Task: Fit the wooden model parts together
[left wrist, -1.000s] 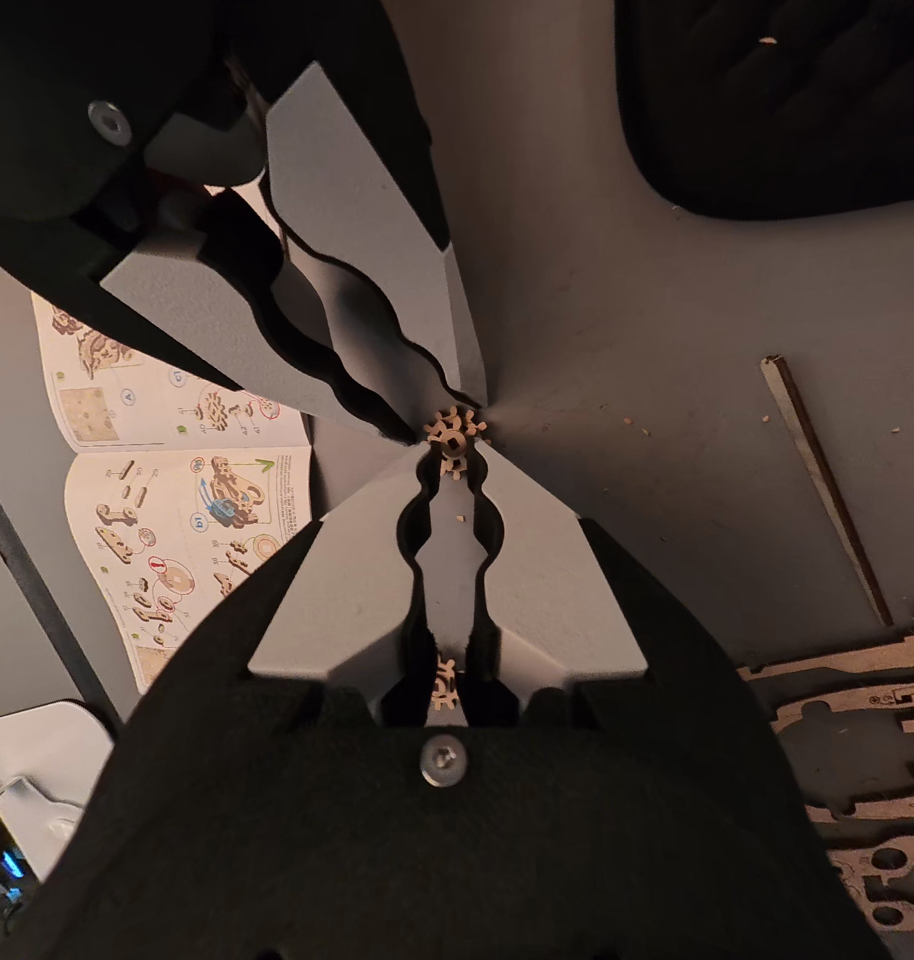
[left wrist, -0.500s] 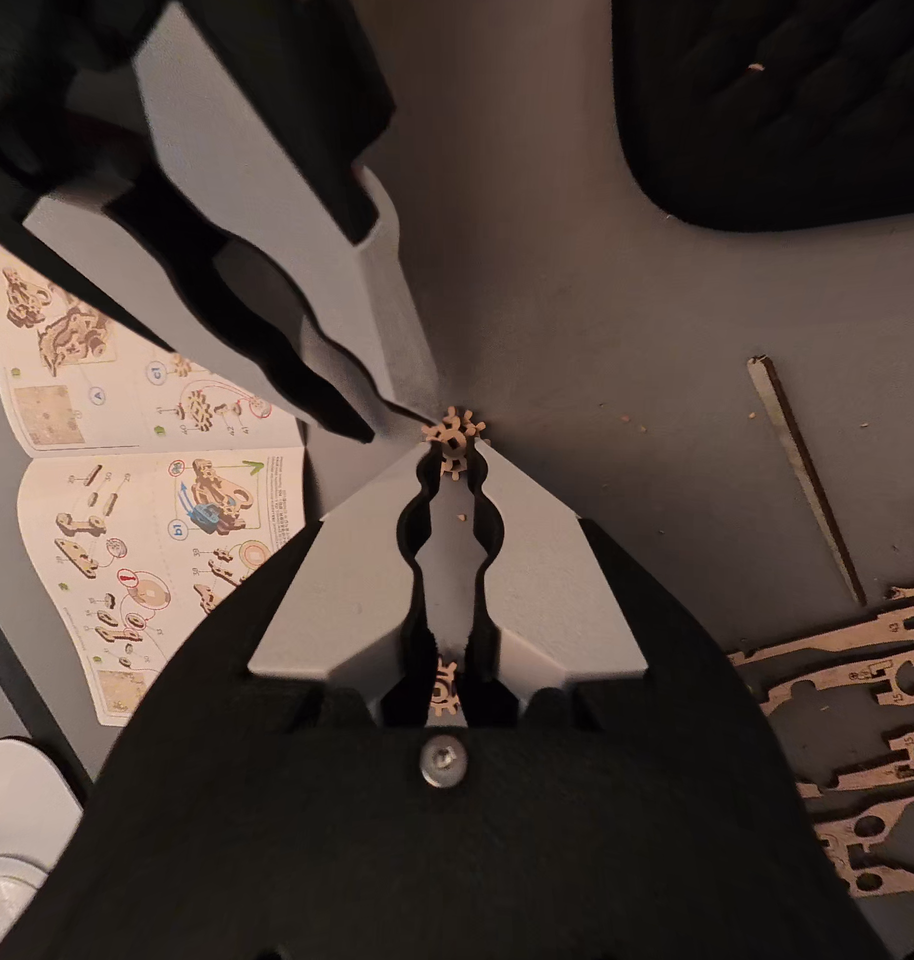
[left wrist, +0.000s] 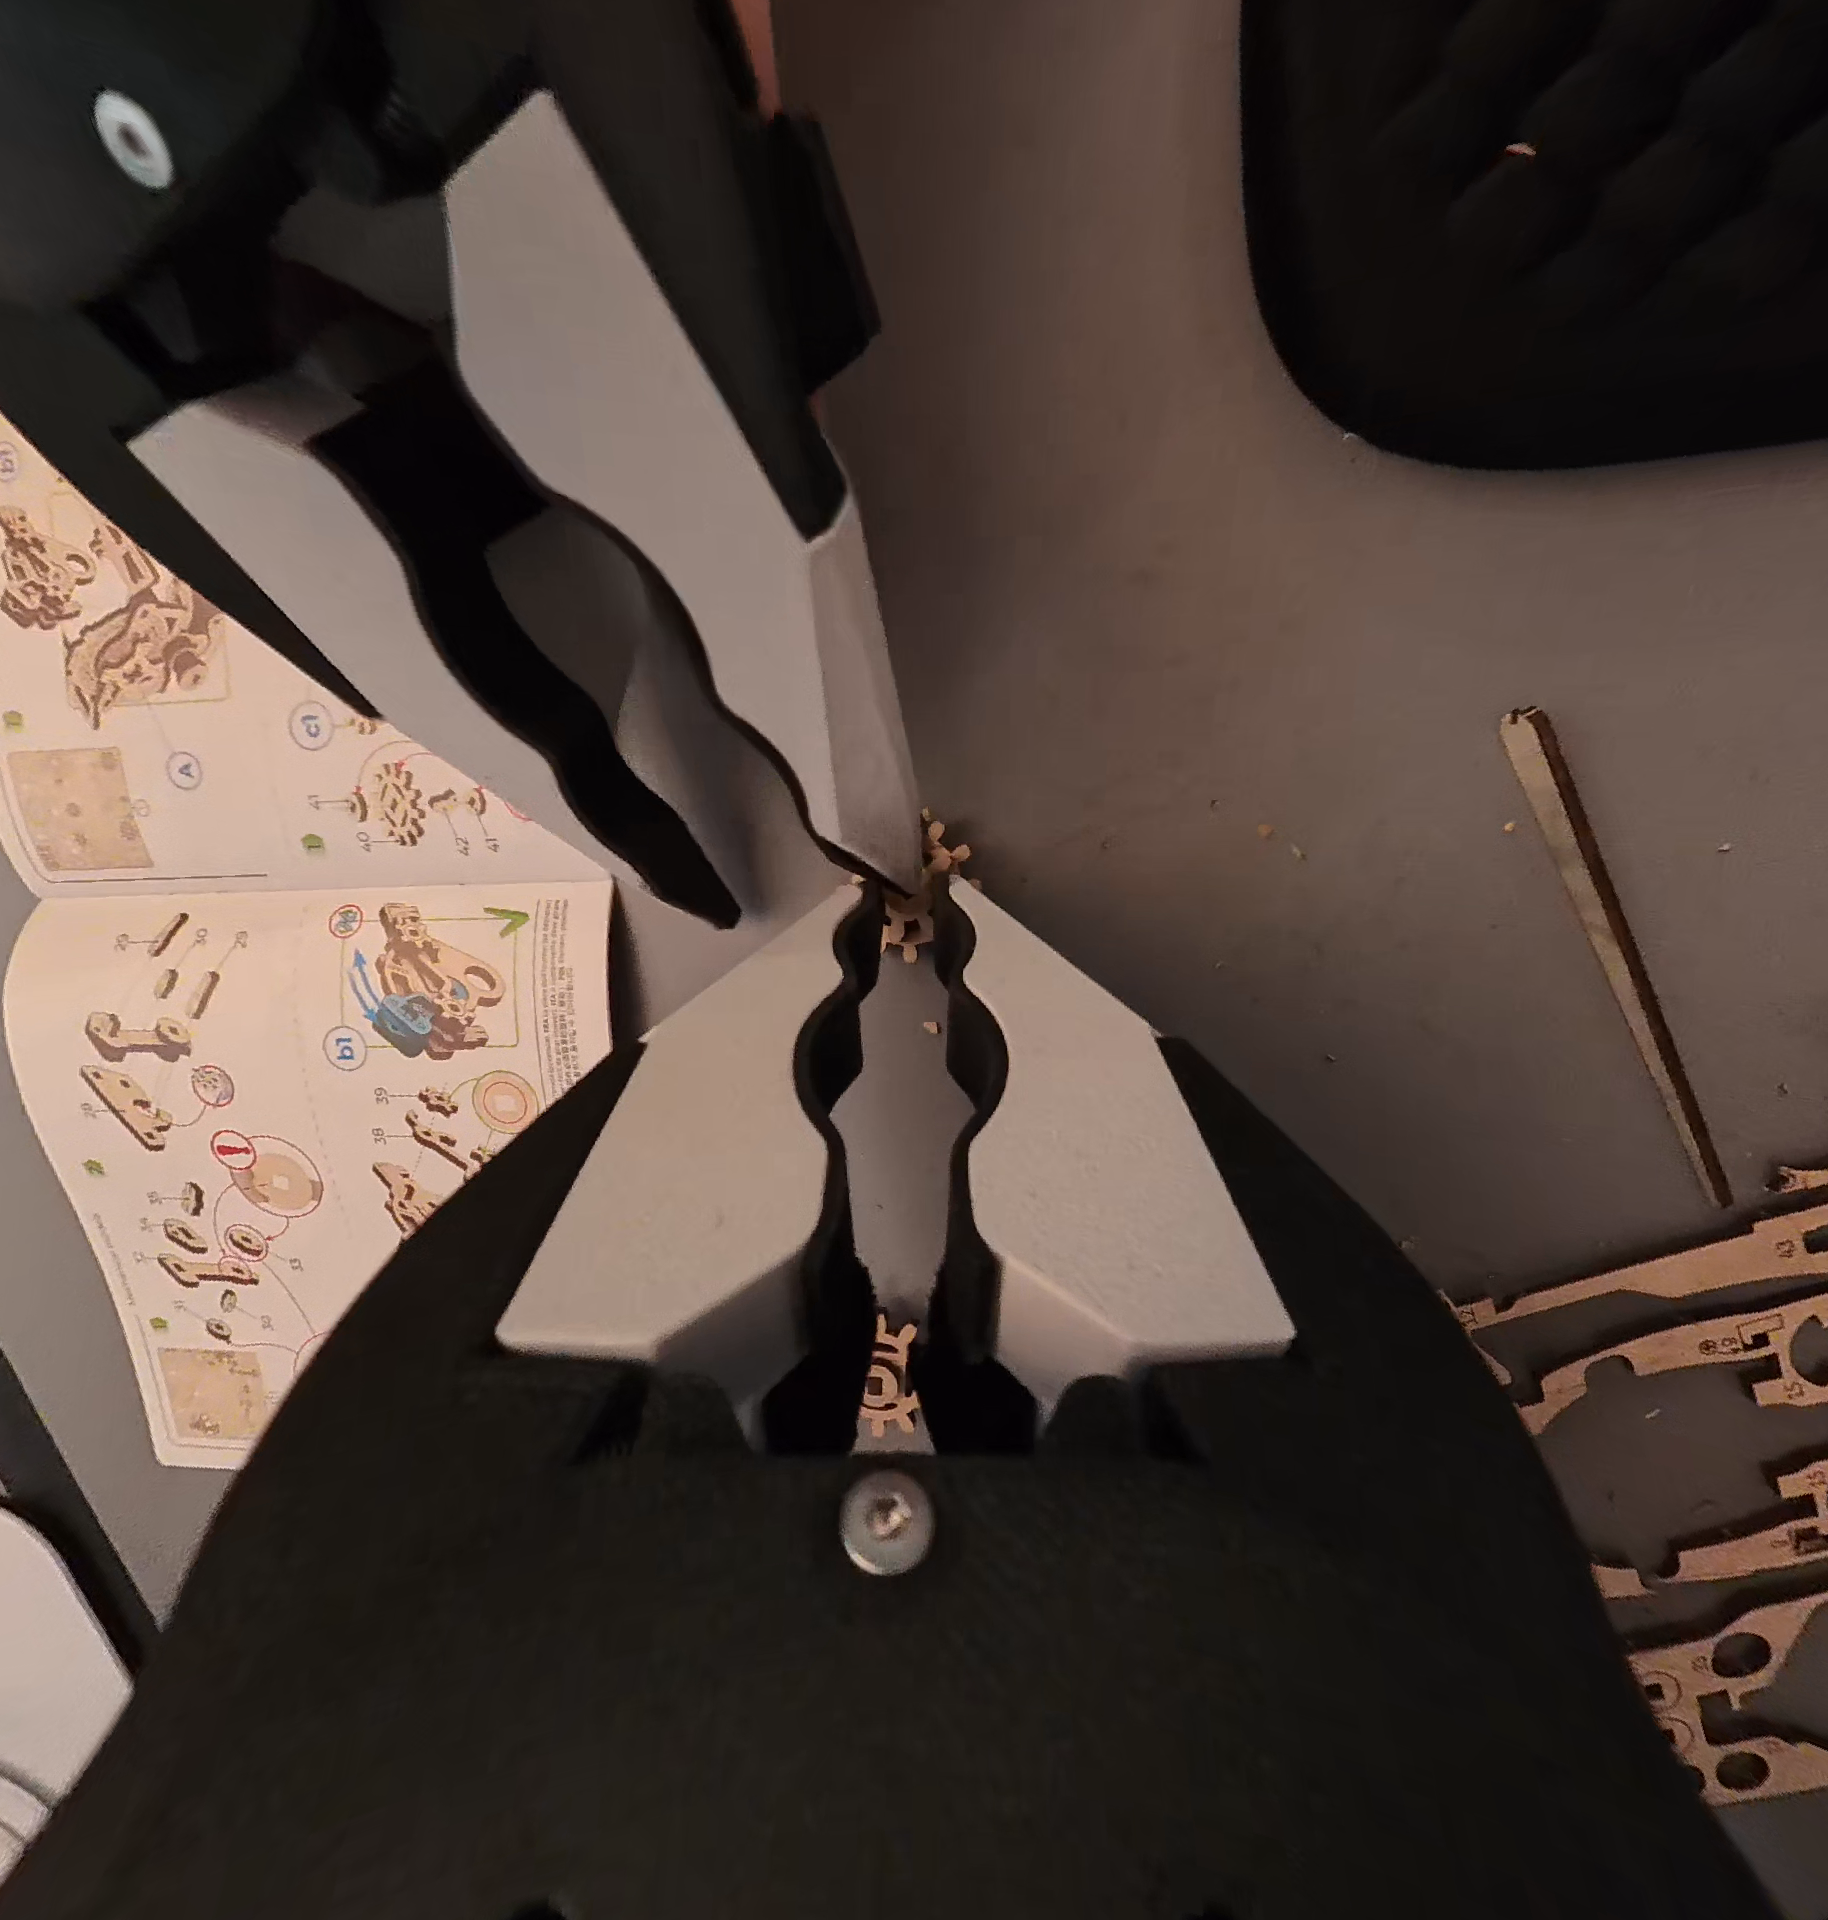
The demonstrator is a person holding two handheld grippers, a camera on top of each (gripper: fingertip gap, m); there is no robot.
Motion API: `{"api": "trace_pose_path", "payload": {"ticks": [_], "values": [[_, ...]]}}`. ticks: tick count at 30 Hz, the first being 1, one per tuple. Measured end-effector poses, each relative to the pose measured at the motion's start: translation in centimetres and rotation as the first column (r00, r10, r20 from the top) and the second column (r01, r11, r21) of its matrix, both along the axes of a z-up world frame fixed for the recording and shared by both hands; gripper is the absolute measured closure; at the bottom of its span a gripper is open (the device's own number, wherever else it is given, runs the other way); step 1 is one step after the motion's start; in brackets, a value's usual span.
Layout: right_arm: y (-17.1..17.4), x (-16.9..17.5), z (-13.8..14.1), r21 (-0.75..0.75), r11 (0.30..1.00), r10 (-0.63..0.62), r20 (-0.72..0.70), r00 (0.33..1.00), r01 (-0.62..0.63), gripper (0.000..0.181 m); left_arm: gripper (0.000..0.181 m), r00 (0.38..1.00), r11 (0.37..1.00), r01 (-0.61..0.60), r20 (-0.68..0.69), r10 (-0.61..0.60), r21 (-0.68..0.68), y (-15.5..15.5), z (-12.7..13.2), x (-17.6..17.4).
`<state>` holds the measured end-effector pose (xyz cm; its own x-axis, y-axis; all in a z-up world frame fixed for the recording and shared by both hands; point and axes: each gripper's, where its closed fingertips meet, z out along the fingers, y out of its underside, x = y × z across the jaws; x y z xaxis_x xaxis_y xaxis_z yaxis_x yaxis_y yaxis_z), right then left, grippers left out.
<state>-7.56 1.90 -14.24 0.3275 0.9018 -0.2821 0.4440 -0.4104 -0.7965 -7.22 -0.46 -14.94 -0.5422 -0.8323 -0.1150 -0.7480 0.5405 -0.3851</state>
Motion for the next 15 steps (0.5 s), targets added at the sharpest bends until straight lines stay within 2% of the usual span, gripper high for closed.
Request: {"api": "trace_pose_path", "payload": {"ticks": [9,15], "values": [[0.43,-0.26,0.35,0.312,0.950,-0.003,0.090,0.996,-0.025,0.146,0.174,1.000,0.999,-0.018,0.019,0.019,-0.040,0.05,0.02,-0.04],[0.64,-0.15,0.40,0.356,0.934,-0.007,0.110,0.994,-0.033,0.140,0.173,1.000,0.999,-0.012,0.016,0.012,-0.032,0.05,0.01,-0.04]]}}
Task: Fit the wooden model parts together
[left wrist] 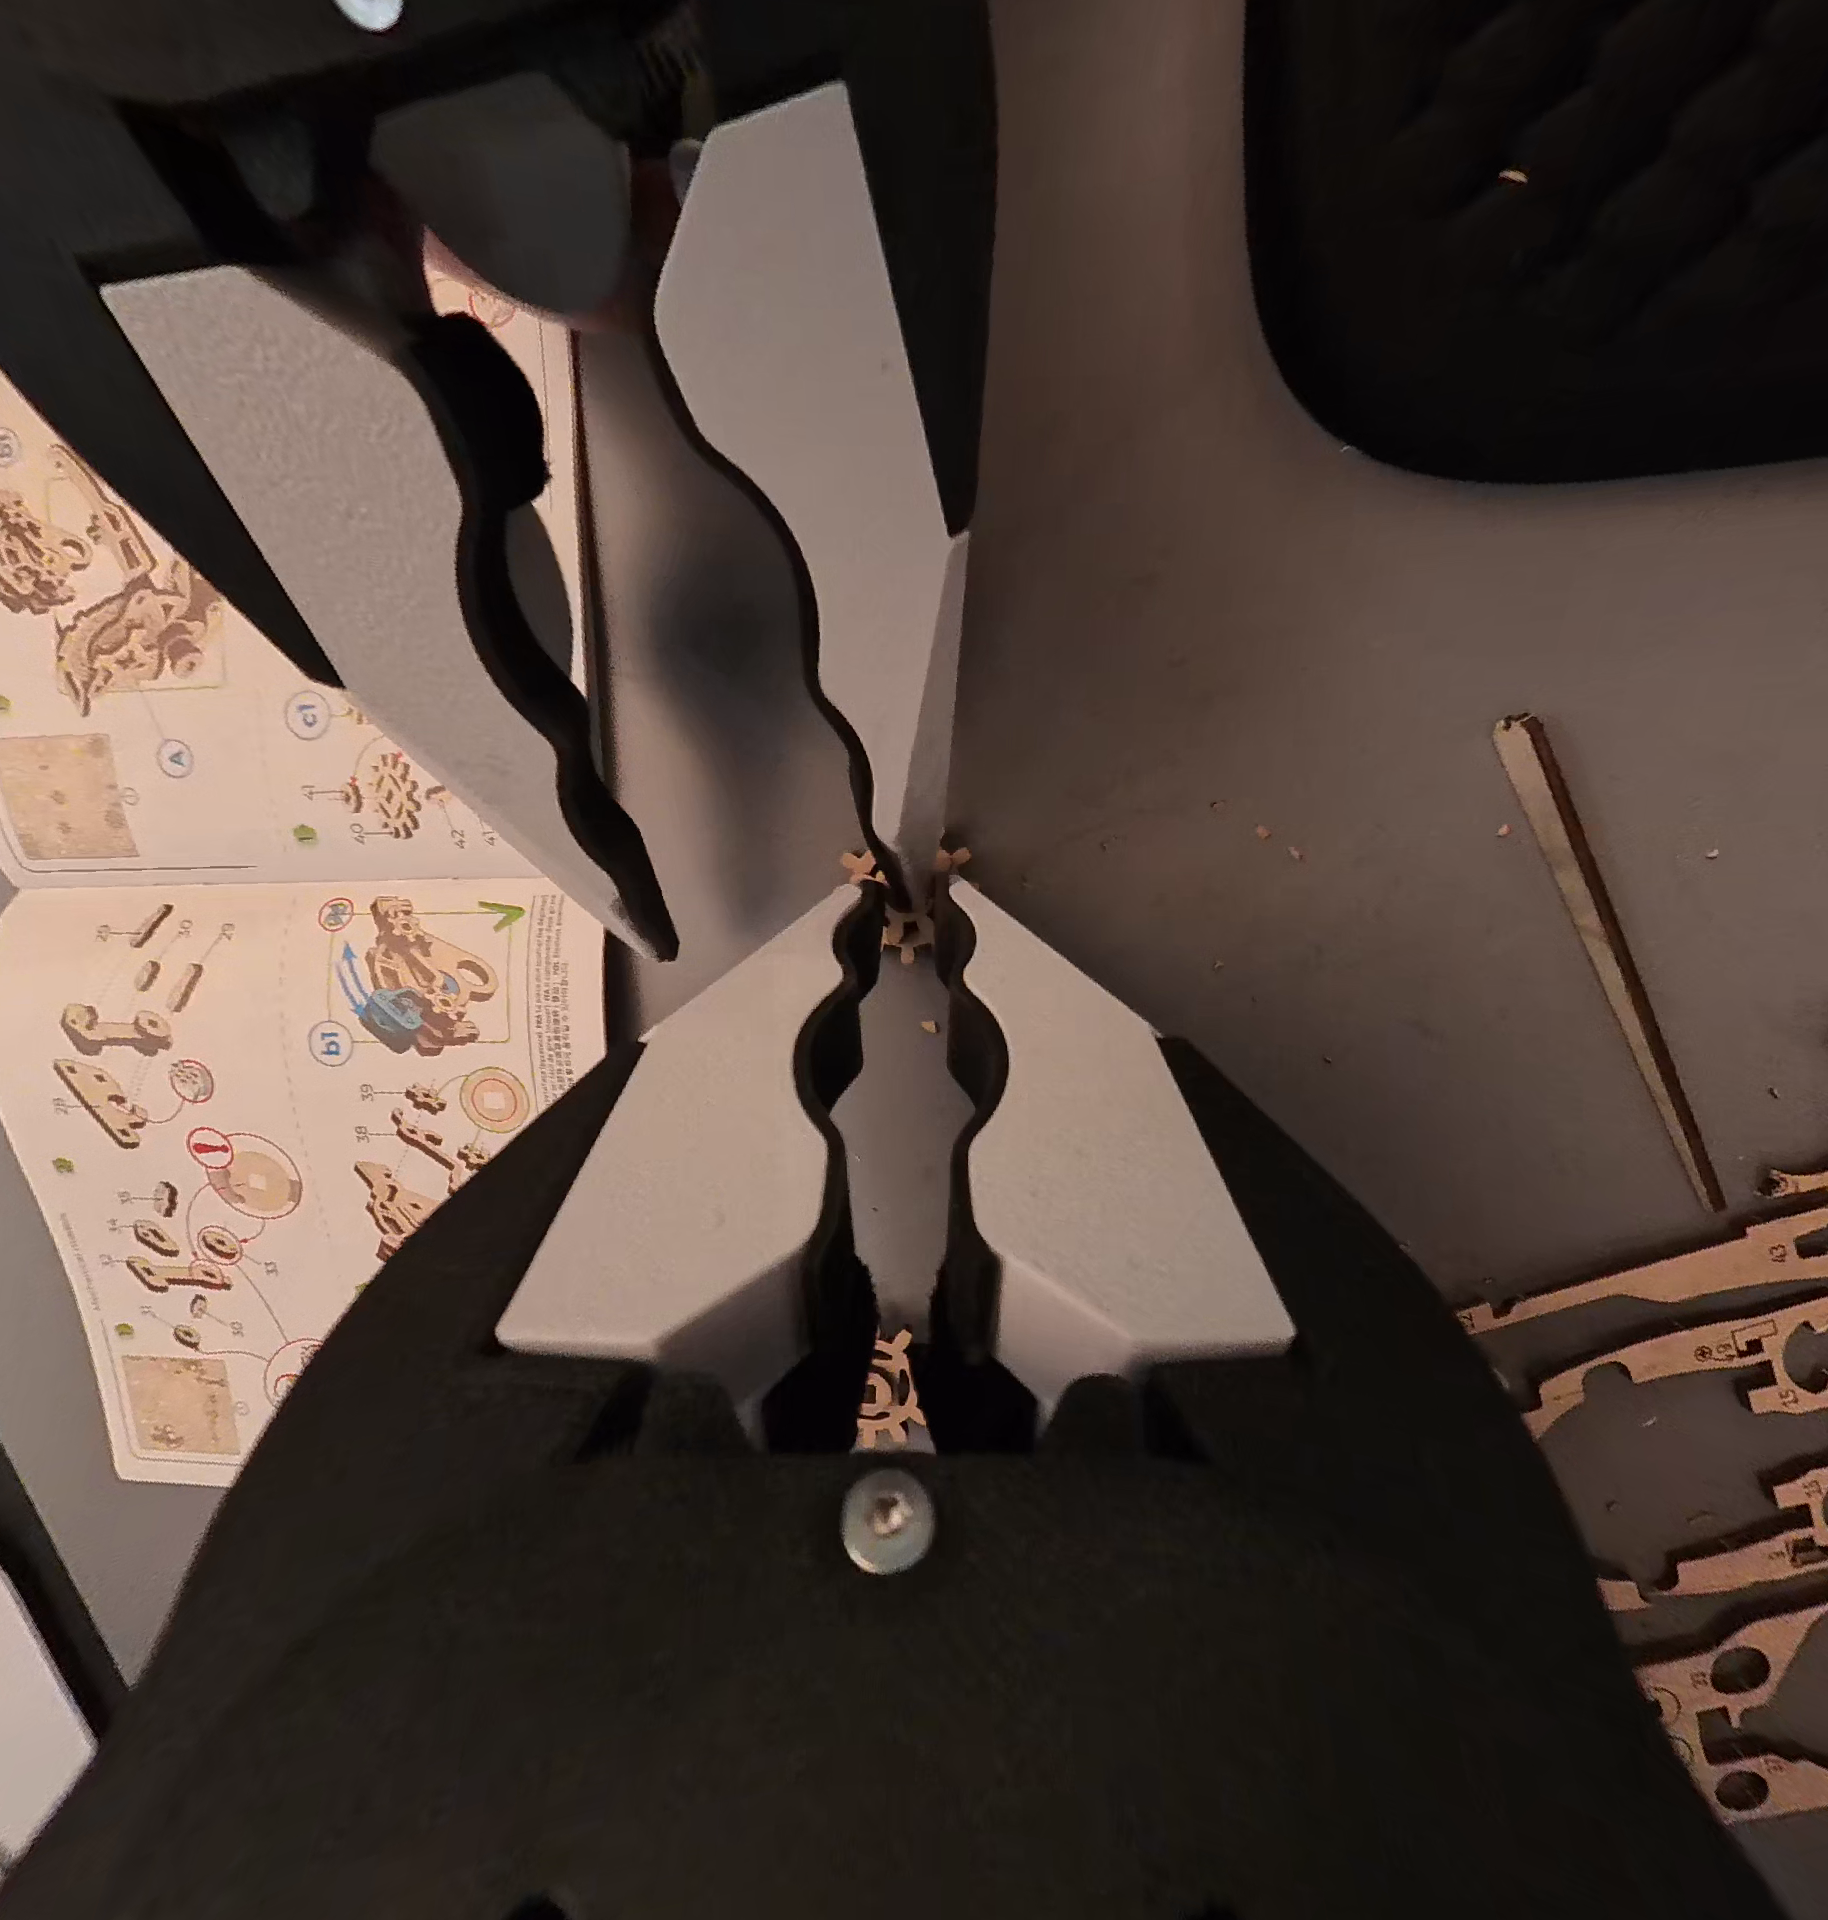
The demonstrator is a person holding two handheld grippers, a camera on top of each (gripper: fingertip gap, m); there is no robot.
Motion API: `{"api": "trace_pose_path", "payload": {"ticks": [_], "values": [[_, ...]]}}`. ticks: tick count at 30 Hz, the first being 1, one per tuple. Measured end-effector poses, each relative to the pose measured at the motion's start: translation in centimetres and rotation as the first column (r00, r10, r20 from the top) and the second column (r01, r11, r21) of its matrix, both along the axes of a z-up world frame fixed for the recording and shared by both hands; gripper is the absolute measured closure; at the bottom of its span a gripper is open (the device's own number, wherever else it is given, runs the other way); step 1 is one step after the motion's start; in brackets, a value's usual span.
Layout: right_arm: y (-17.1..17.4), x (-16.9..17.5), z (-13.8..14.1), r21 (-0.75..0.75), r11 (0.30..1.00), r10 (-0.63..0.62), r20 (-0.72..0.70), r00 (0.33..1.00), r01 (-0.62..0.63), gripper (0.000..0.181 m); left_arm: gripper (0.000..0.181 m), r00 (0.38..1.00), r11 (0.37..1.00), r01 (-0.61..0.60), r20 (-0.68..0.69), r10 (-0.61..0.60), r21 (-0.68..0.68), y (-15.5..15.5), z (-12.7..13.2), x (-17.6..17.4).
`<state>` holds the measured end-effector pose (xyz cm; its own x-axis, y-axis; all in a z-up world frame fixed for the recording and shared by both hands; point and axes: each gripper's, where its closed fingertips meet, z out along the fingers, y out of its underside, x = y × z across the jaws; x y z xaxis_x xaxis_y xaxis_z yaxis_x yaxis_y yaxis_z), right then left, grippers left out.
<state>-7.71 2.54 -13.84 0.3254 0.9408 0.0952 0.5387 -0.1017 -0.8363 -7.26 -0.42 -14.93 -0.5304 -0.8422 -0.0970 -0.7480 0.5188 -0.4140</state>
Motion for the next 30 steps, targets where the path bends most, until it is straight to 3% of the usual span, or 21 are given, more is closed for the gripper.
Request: {"api": "trace_pose_path", "payload": {"ticks": [4,11,21,30], "values": [[-0.2,0.0,-0.2,-0.012,1.000,0.005,0.017,1.000,-0.004,0.143,0.173,1.000,1.000,-0.007,-0.001,0.007,-0.015,0.0,-0.1,0.0],[-1.2,-0.5,-0.5,-0.035,0.998,0.049,0.039,0.998,-0.048,0.168,0.173,1.000,1.000,-0.009,-0.002,0.009,-0.019,0.2,-0.1,-0.1],[-0.8,-0.4,-0.5,-0.123,0.992,0.025,-0.015,1.000,-0.027,0.163,0.172,0.998,0.995,-0.056,-0.002,0.056,-0.085,0.4,0.0,-0.1],[-0.3,-0.2,-0.6,-0.176,0.984,-0.010,-0.032,0.999,0.004,0.155,0.171,0.982,0.981,-0.166,0.073,0.174,-0.102,1.8,1.9,-0.7]]}}
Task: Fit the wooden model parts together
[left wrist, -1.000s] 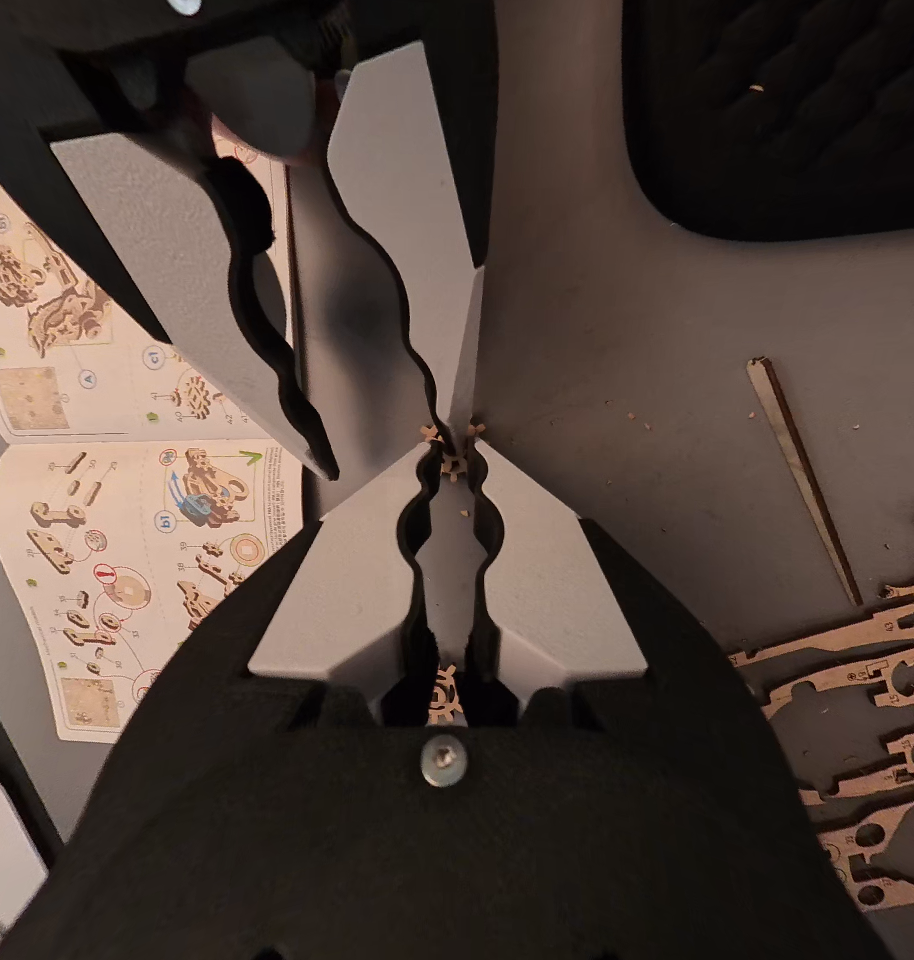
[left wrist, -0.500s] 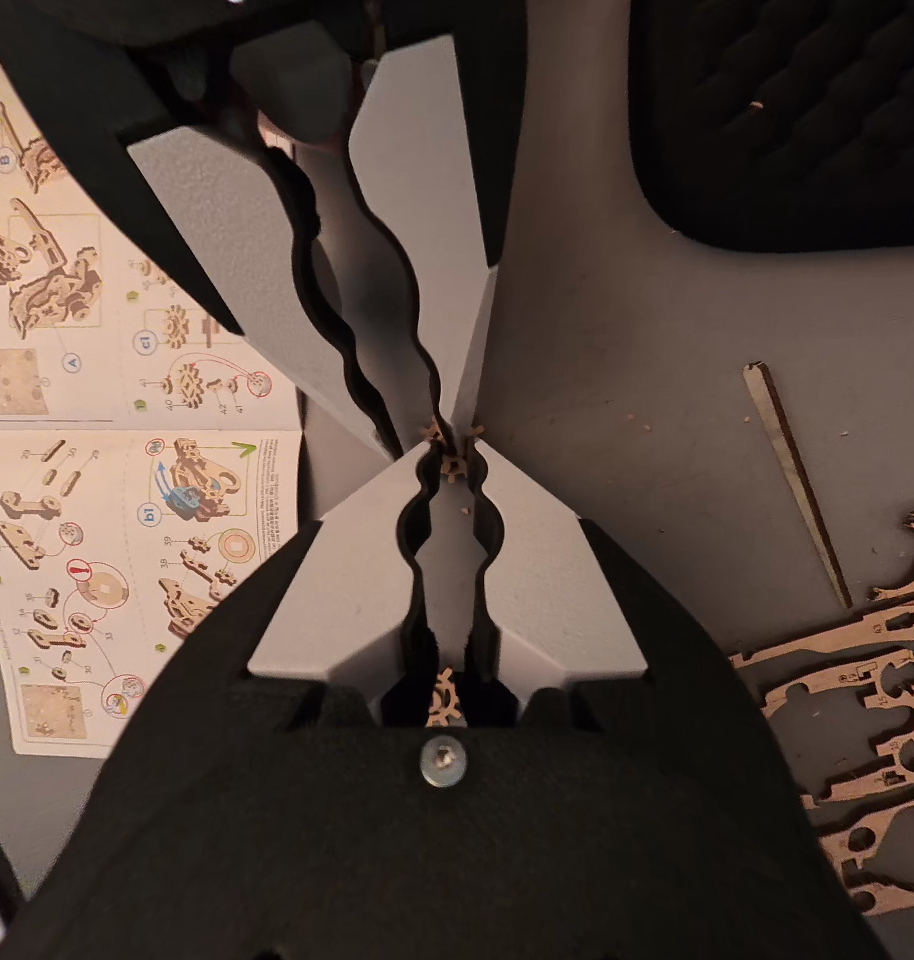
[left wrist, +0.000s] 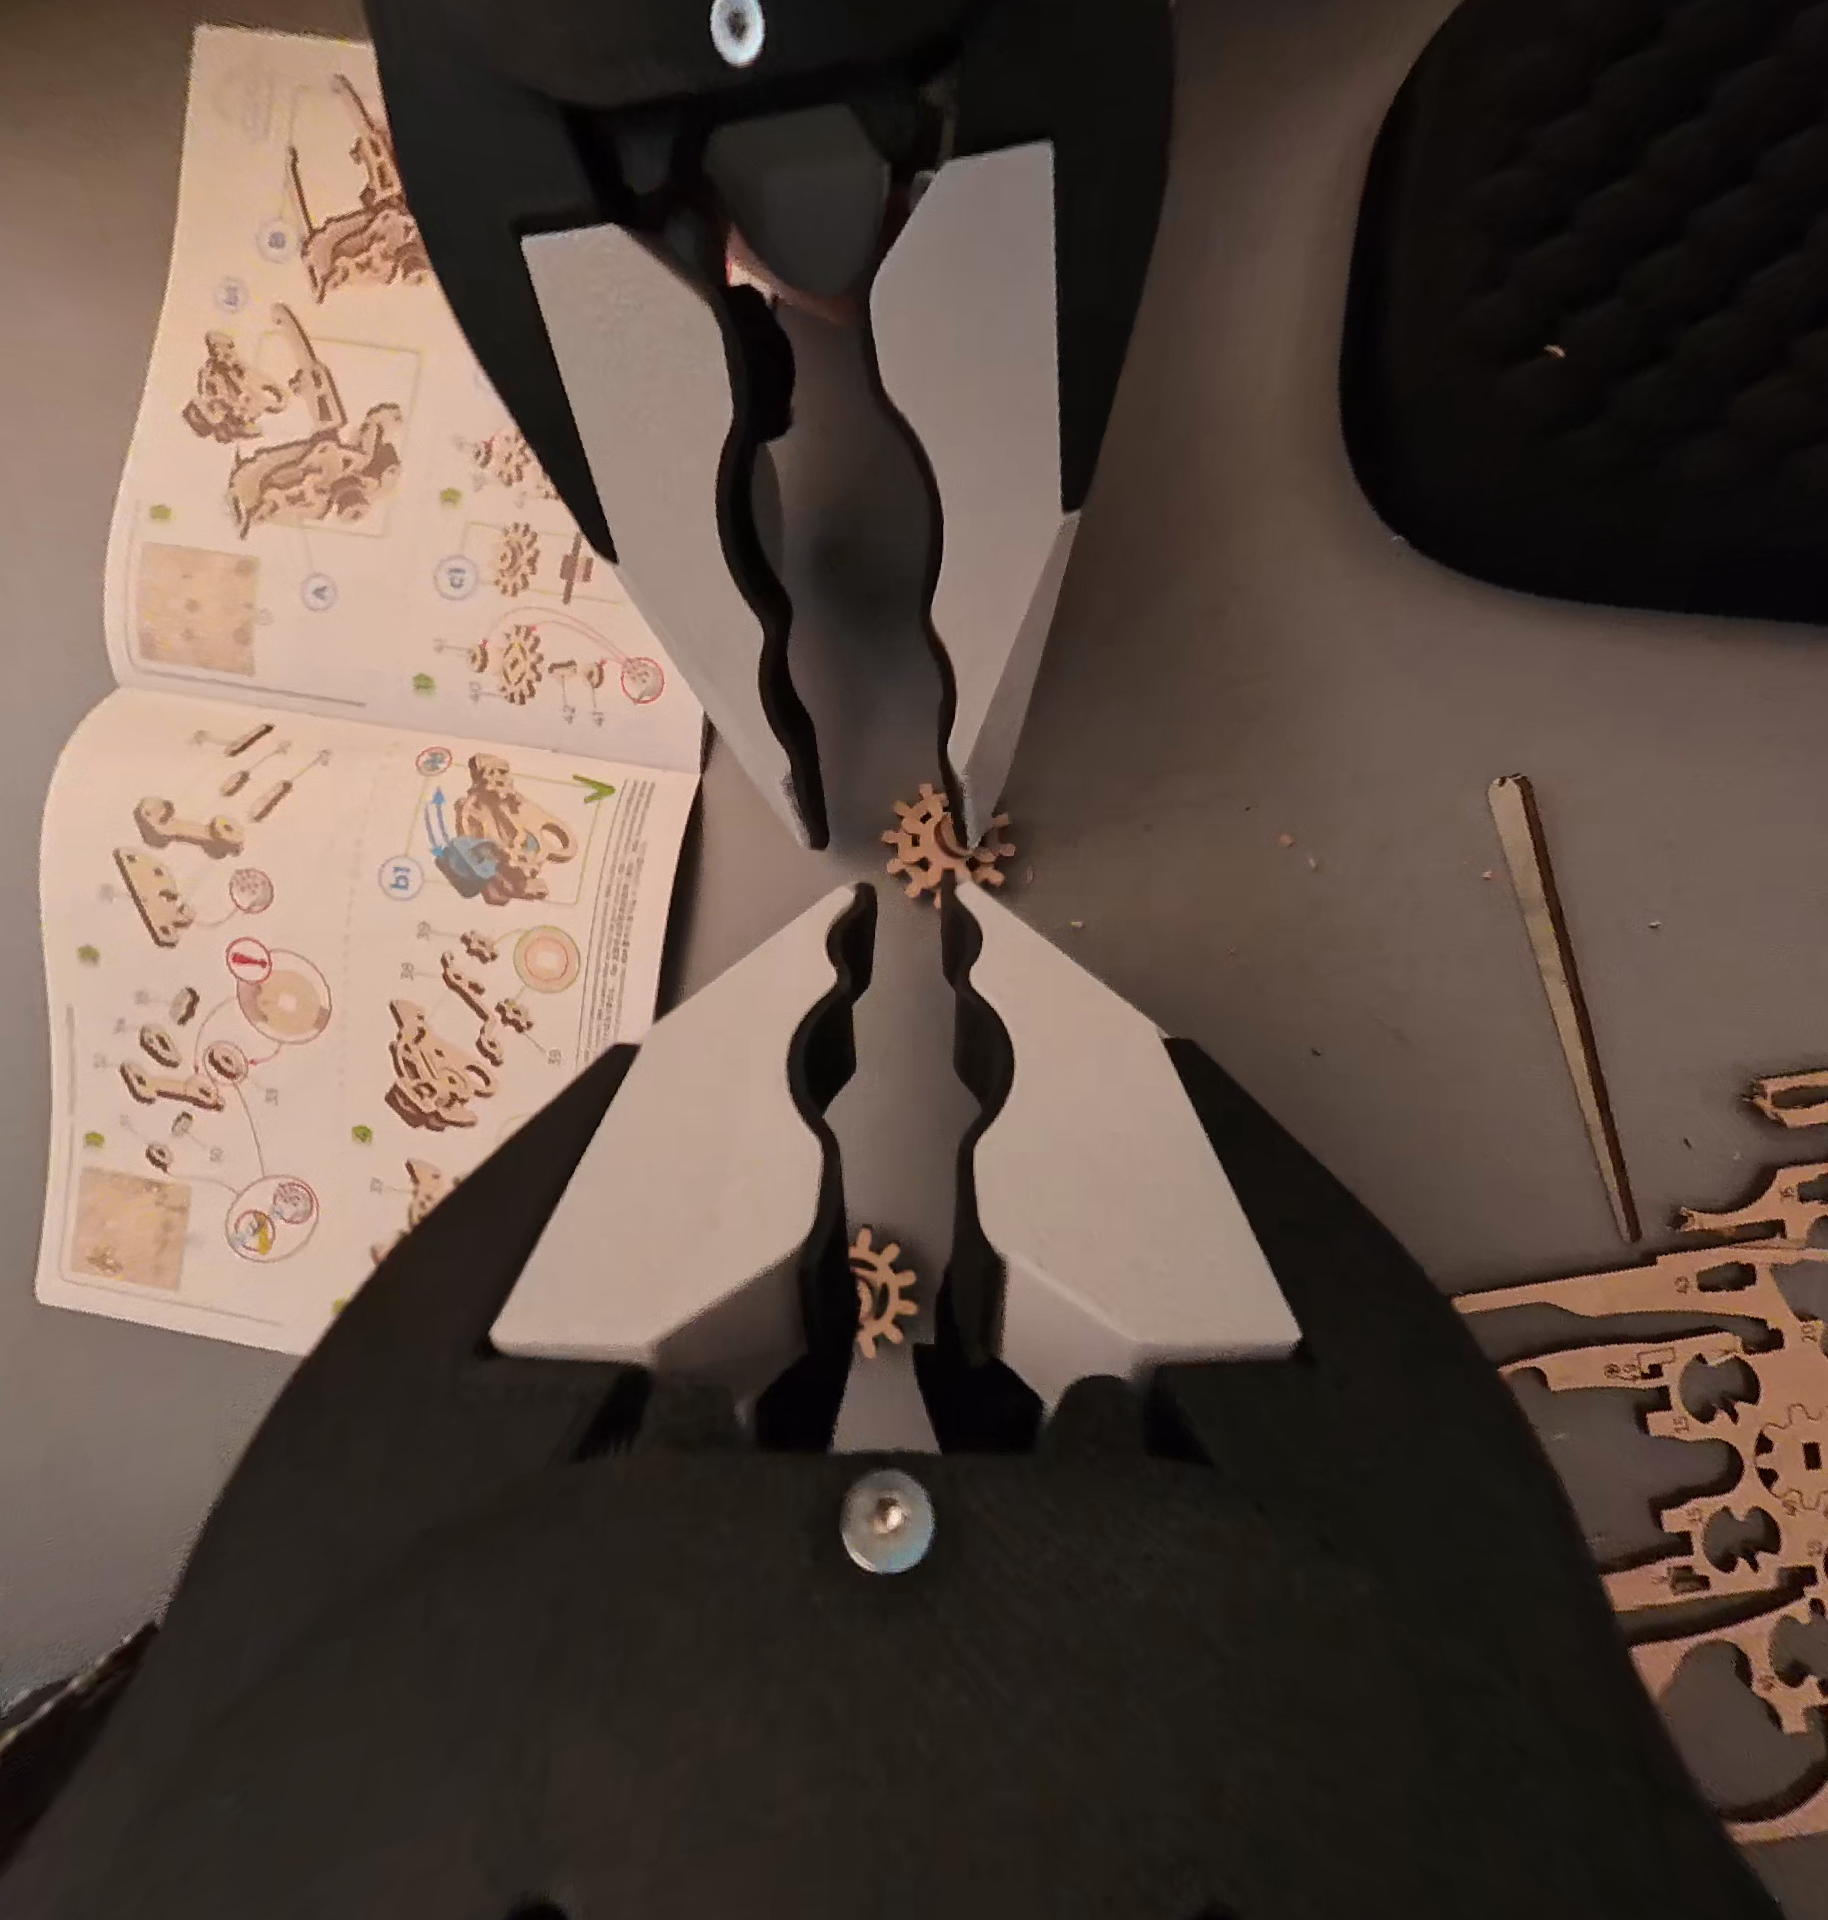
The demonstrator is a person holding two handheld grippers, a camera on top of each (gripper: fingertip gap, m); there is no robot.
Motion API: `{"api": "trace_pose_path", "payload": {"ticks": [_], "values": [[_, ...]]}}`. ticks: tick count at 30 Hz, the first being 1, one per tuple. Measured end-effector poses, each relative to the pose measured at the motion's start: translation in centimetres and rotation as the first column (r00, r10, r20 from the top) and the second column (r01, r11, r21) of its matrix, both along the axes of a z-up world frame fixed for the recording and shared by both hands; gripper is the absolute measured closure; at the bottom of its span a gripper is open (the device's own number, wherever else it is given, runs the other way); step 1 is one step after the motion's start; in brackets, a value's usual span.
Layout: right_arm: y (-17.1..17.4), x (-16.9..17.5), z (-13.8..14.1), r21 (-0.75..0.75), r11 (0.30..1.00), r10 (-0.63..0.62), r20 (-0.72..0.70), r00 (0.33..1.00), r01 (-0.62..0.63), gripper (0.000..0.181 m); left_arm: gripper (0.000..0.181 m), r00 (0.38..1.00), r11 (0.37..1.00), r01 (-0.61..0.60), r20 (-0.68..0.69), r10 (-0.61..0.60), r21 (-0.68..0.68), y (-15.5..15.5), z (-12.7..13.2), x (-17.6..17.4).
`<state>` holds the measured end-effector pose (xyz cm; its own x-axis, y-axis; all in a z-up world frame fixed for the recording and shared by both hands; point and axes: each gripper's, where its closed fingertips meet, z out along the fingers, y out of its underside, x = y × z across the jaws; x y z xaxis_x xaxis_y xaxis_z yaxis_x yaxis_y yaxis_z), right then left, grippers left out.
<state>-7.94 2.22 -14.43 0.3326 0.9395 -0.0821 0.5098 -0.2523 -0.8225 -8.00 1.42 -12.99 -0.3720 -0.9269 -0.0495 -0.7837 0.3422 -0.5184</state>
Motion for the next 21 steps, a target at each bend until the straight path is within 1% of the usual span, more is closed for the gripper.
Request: {"api": "trace_pose_path", "payload": {"ticks": [3,6,9,11,12,14,16,18,21], "values": [[0.0,0.0,0.0,-0.006,1.000,0.000,-0.003,1.000,0.000,0.154,0.173,0.999,0.999,-0.033,0.003,0.033,0.015,0.3,-0.5,-0.3],[0.1,0.1,0.5,-0.017,1.000,-0.008,-0.035,0.999,0.007,0.154,0.175,0.998,0.997,-0.067,0.013,0.066,0.047,0.8,-0.9,-0.4],[0.3,0.3,1.1,-0.009,1.000,-0.013,-0.060,0.998,0.013,0.155,0.177,0.995,0.995,-0.098,0.030,0.097,0.032,0.7,-0.9,-0.3],[-0.5,0.2,1.3,0.008,0.999,0.041,-0.061,0.997,-0.040,0.153,0.176,0.992,0.993,-0.120,0.038,0.119,0.023,0.6,-0.8,-0.3],[-1.1,0.1,1.5,0.033,0.996,0.080,-0.066,0.995,-0.077,0.153,0.175,0.991,0.992,-0.127,0.045,0.126,0.020,0.6,-0.6,-0.4],[-1.8,-0.2,1.8,0.132,0.983,0.136,-0.049,0.990,-0.128,0.157,0.175,0.987,0.989,-0.148,0.061,0.146,0.018,0.6,-0.5,-0.5],[-1.8,-0.1,1.7,0.258,0.952,0.163,0.034,0.986,-0.166,0.158,0.172,0.984,0.986,-0.169,0.065,0.169,0.000,0.6,-0.7,-0.6],[-1.8,0.0,1.7,0.359,0.913,0.166,0.111,0.980,-0.196,0.163,0.172,0.978,0.981,-0.193,0.082,0.194,-0.014,0.7,-0.8,-0.6],[-2.2,-0.3,1.7,0.435,0.865,0.189,0.175,0.966,-0.248,0.169,0.172,0.968,0.974,-0.217,0.115,0.223,-0.056,0.6,-0.7,-0.5]]}}
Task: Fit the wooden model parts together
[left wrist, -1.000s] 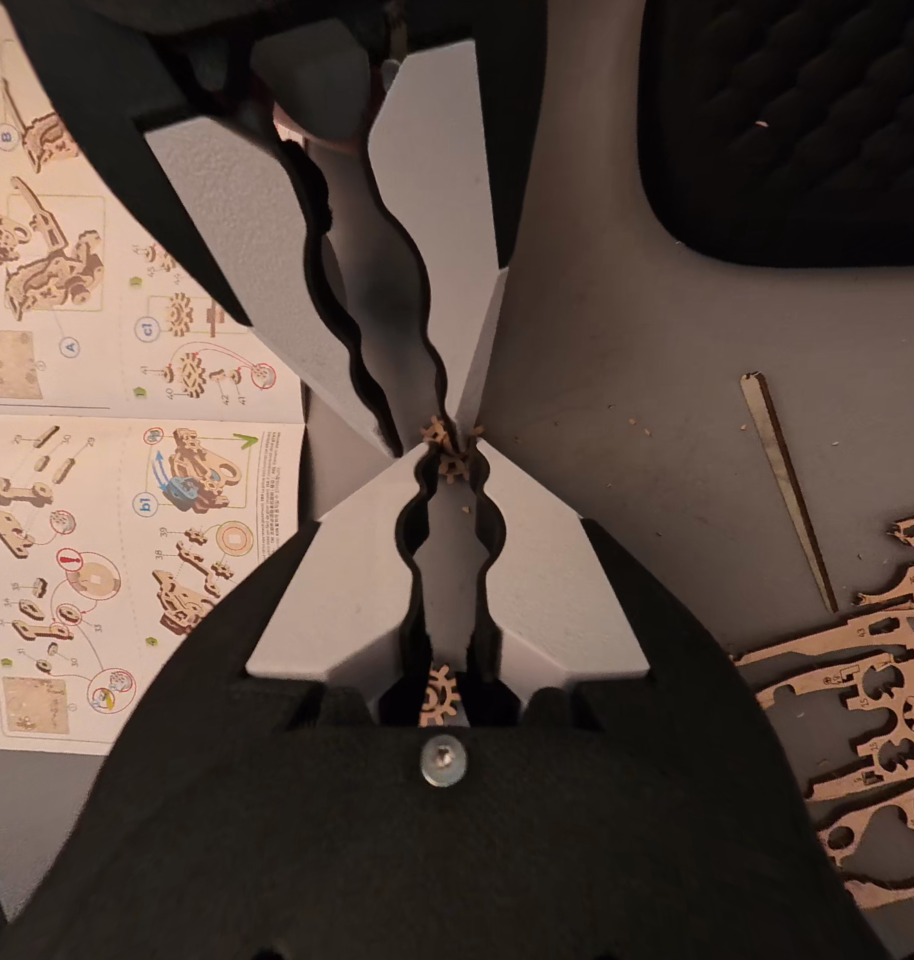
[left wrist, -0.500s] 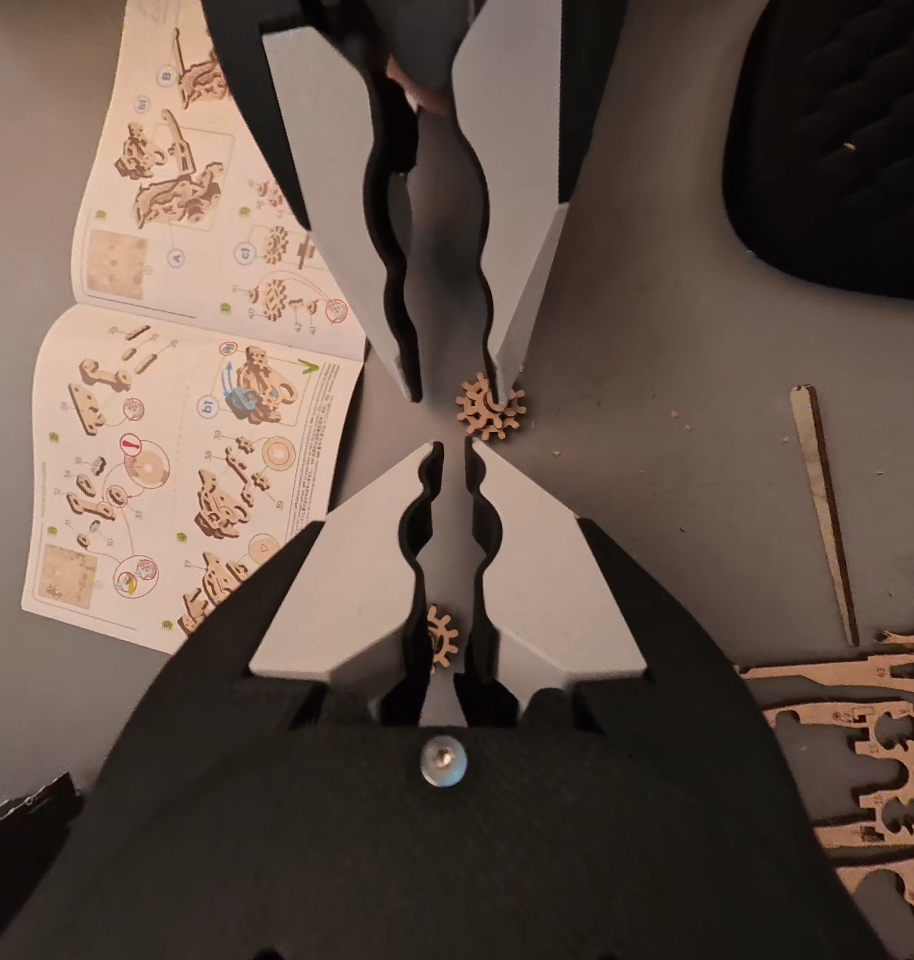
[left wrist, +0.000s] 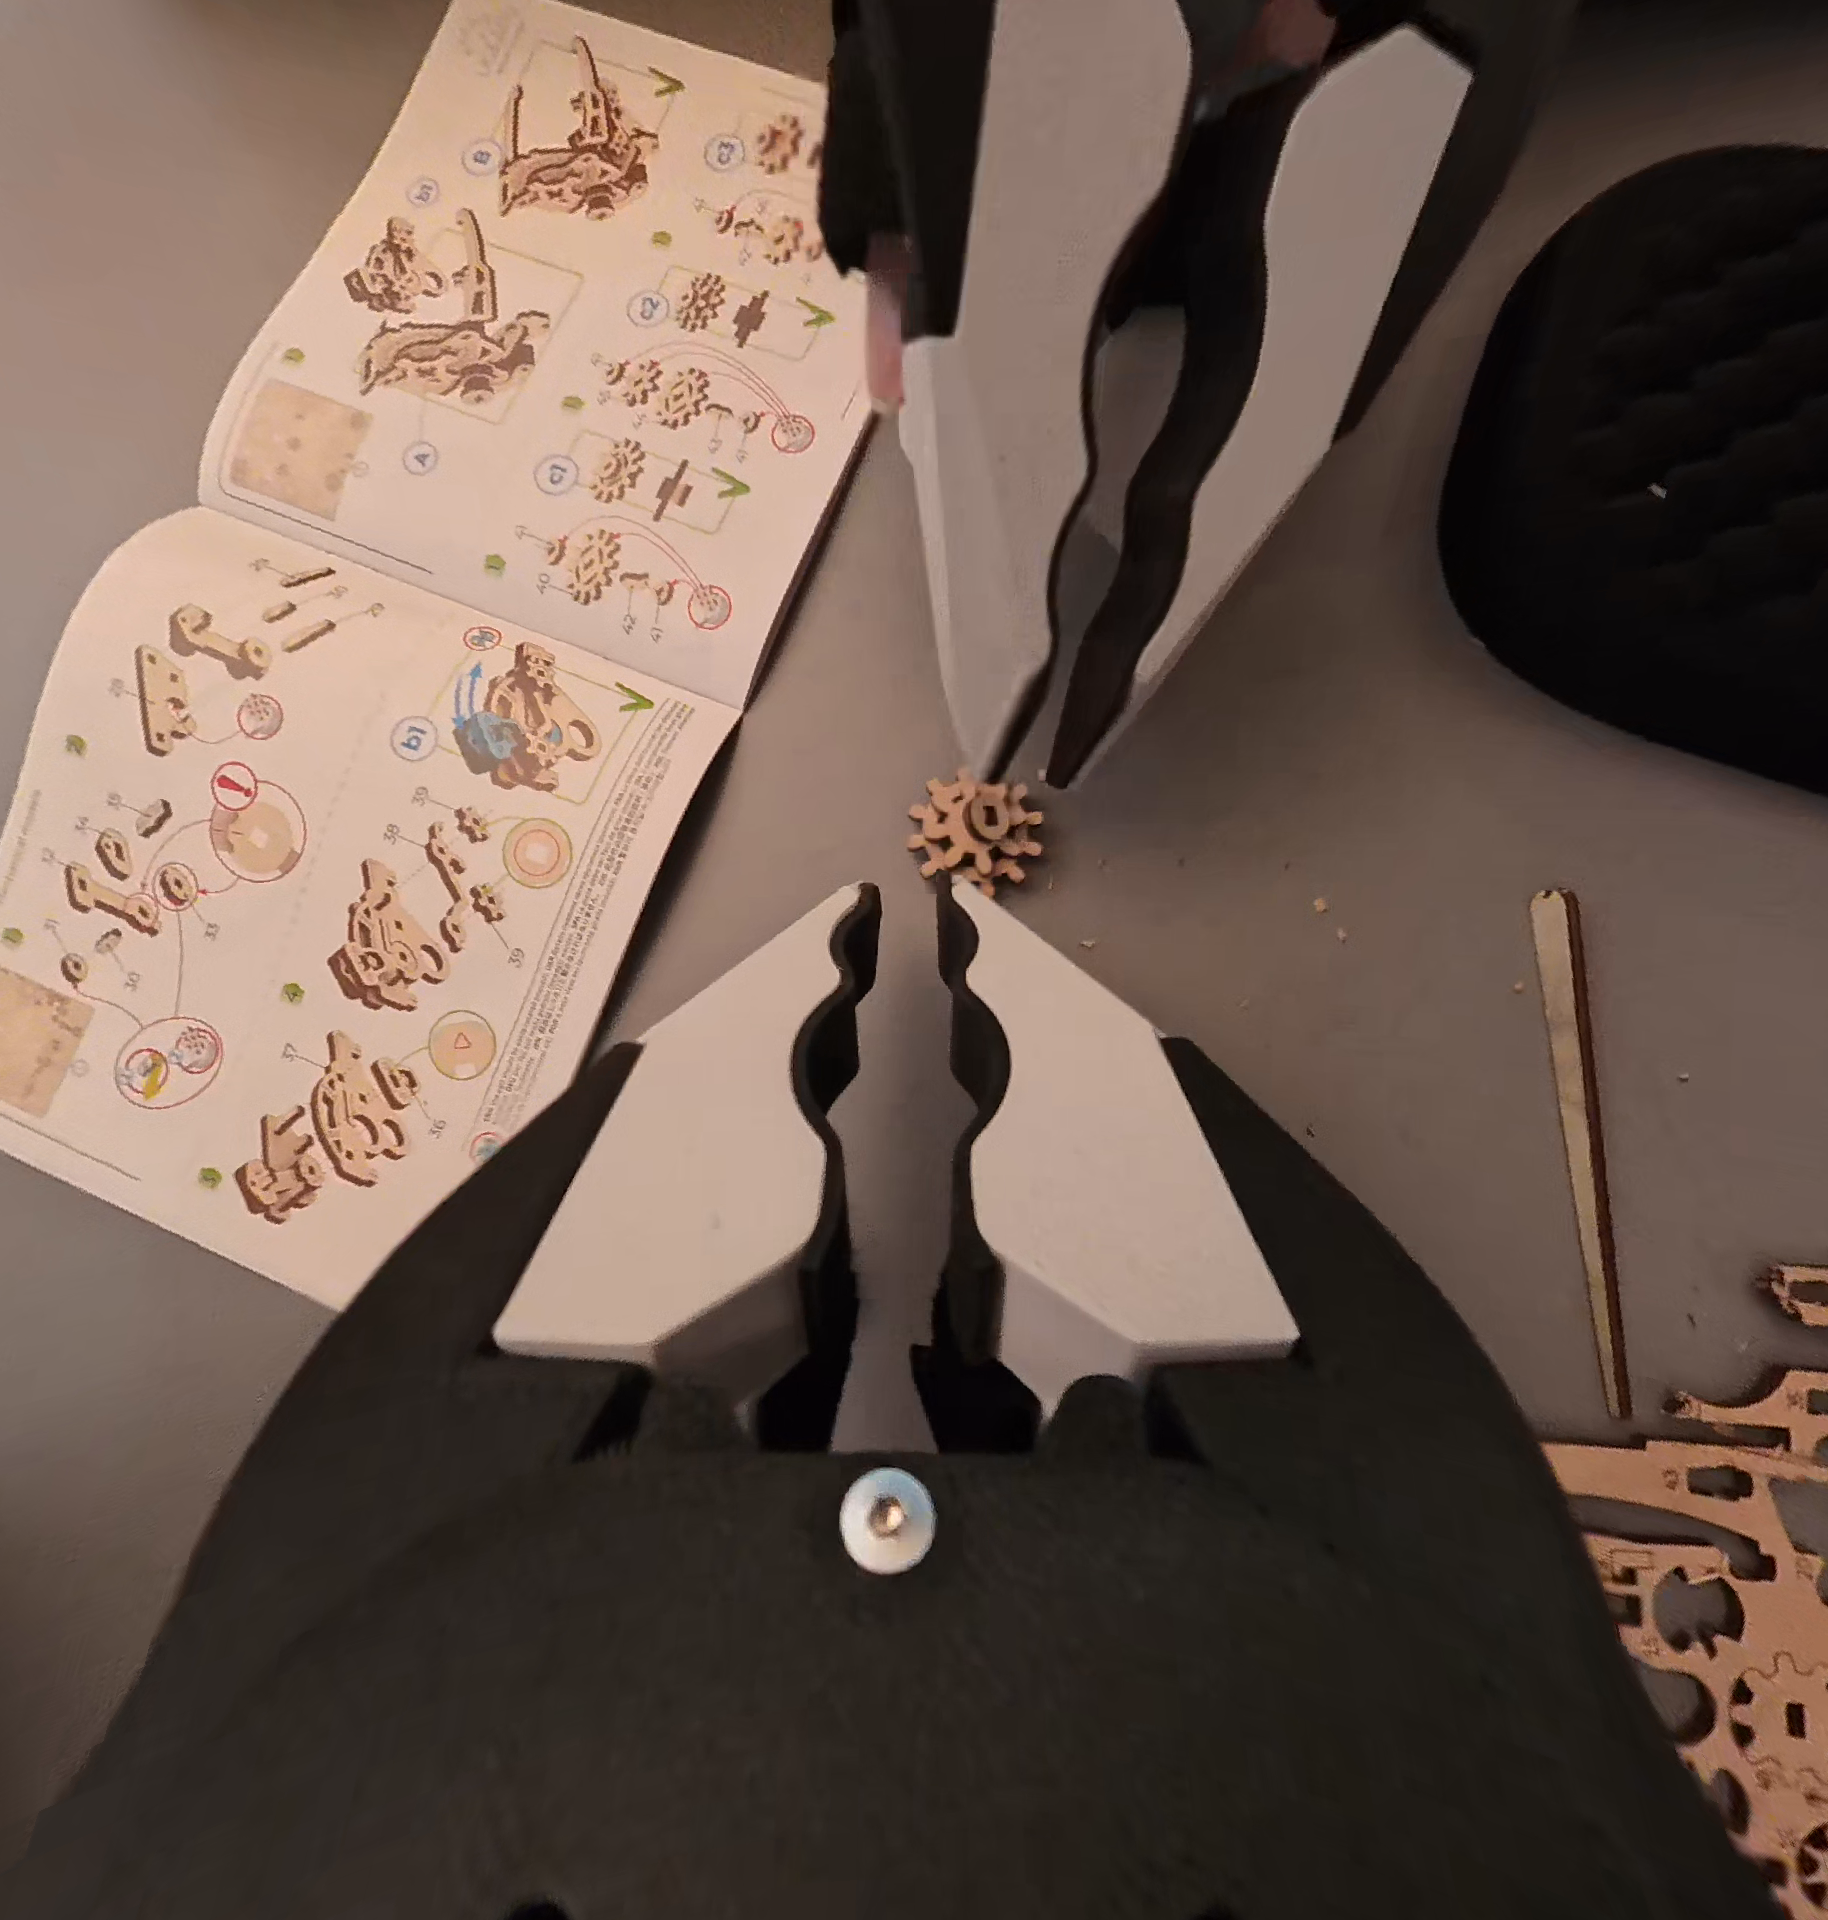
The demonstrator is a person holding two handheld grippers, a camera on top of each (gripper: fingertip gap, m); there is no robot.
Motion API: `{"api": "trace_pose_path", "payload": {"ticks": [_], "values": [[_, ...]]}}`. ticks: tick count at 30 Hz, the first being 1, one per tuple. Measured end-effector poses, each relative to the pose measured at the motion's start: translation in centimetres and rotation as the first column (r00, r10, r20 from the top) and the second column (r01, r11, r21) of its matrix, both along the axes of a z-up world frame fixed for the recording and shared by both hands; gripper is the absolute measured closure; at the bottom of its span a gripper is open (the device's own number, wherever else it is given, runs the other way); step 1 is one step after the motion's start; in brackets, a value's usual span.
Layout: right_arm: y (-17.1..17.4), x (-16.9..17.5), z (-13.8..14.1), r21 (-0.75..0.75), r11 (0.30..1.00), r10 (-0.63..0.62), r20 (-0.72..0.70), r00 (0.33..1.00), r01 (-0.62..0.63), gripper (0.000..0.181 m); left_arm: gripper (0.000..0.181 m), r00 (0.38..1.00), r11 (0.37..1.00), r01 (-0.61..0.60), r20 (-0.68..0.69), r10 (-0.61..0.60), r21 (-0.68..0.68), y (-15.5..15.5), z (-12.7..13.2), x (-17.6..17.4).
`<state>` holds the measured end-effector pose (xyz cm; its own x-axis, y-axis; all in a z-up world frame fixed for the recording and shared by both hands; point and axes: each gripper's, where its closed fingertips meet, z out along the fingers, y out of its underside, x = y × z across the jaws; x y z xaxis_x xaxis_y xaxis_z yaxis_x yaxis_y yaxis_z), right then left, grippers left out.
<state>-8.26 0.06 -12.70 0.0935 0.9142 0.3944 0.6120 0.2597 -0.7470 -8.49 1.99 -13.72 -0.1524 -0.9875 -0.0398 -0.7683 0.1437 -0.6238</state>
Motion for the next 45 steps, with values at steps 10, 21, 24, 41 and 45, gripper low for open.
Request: {"api": "trace_pose_path", "payload": {"ticks": [10,21,24,41,45], "values": [[0.2,-0.4,-1.1,0.059,0.998,0.010,0.081,0.997,-0.015,0.176,0.174,0.997,1.000,-0.024,0.069,0.025,-0.012,-0.2,-0.4,0.0],[0.5,-0.3,-1.6,0.001,1.000,-0.007,0.075,0.997,0.007,0.174,0.161,0.990,0.997,0.080,0.121,-0.078,-0.006,-1.4,-0.7,0.4],[0.7,-0.3,-1.6,-0.008,1.000,-0.018,0.072,0.997,0.018,0.174,0.159,0.988,0.994,0.106,0.113,-0.107,0.019,-1.6,-1.1,0.5],[1.0,0.2,-1.5,-0.288,0.954,-0.070,0.049,0.996,0.082,0.175,0.163,0.980,0.980,0.144,0.118,-0.161,0.140,-1.7,-1.7,1.1],[0.9,0.3,-1.5,-0.335,0.937,-0.077,0.077,0.994,0.098,0.174,0.163,0.979,0.983,0.138,0.134,-0.154,0.120,-1.7,-1.7,1.2]]}}
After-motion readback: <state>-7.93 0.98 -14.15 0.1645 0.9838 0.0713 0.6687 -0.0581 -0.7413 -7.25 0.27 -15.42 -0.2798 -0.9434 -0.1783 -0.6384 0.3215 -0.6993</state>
